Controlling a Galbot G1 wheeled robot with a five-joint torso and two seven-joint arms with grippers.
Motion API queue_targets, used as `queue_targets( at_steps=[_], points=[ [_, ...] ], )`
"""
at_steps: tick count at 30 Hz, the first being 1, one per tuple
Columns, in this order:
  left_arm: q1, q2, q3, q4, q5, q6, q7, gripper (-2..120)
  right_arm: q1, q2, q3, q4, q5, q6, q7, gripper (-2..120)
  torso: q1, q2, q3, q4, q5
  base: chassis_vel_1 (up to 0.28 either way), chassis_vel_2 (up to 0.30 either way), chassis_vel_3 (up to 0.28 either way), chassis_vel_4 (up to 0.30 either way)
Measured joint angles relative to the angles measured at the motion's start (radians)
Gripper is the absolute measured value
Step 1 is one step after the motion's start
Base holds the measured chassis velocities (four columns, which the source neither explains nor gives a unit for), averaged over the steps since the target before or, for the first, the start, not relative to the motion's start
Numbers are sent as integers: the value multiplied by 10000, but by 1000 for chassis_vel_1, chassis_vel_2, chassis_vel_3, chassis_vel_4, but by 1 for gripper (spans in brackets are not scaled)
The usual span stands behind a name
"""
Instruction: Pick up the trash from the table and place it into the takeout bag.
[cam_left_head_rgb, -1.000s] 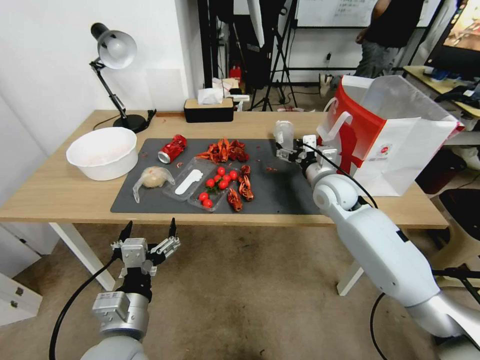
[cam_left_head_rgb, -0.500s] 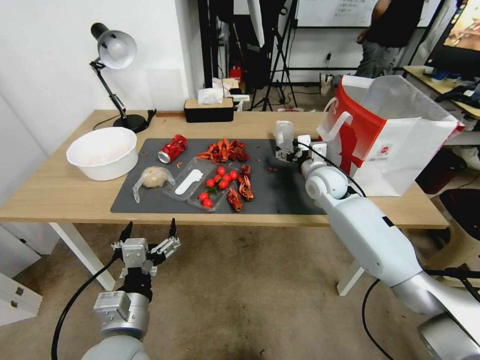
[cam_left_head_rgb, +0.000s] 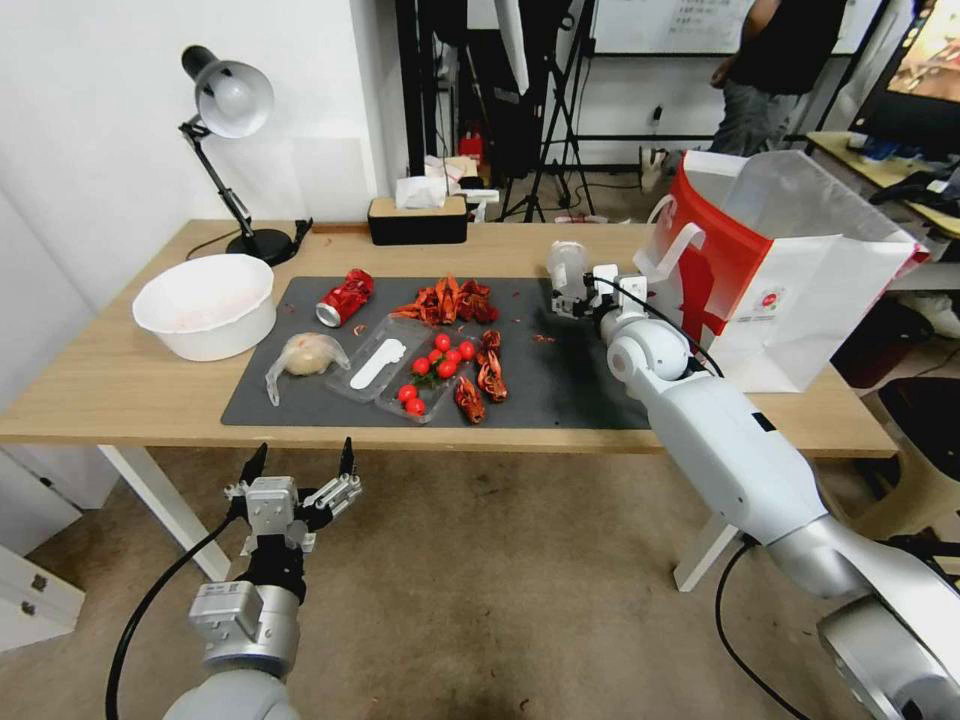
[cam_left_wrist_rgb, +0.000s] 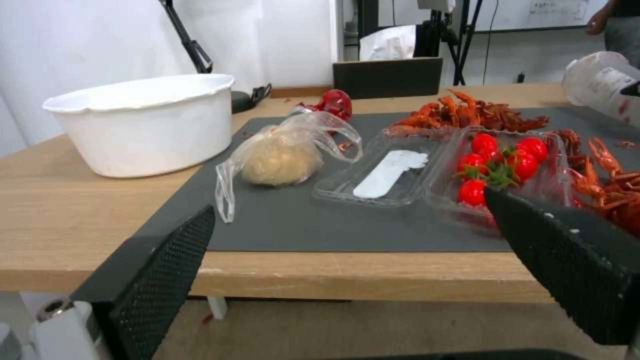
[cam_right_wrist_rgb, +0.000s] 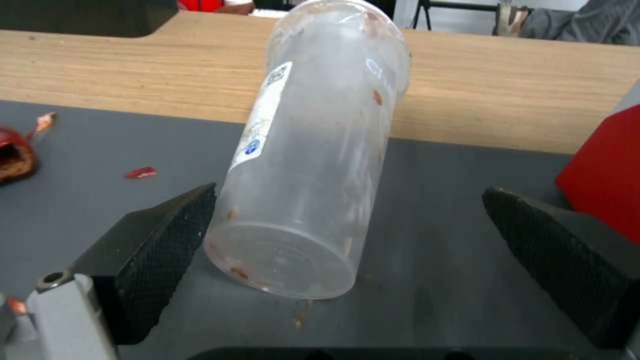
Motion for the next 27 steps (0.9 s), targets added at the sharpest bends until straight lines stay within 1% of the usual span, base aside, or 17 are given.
queue_targets(
  at_steps=[8,21,27],
  points=[
    [-35,0,69,28,5,-3,-5,100,531,82,-149,-684,200,-392,-407,100,0,0,0,-1,0,0,0,0,0],
    [-128,44,102,132,-13,-5,-21,100,1113,550,-307,-1943,-41,-375,-798,100,0,0,0,0,-1,0,0,0,0],
    [-137,93,81,130,-40,-9,-28,100,1201,606,-323,-2158,-61,-462,-780,100,0,0,0,0,-1,0,0,0,0]
  ],
)
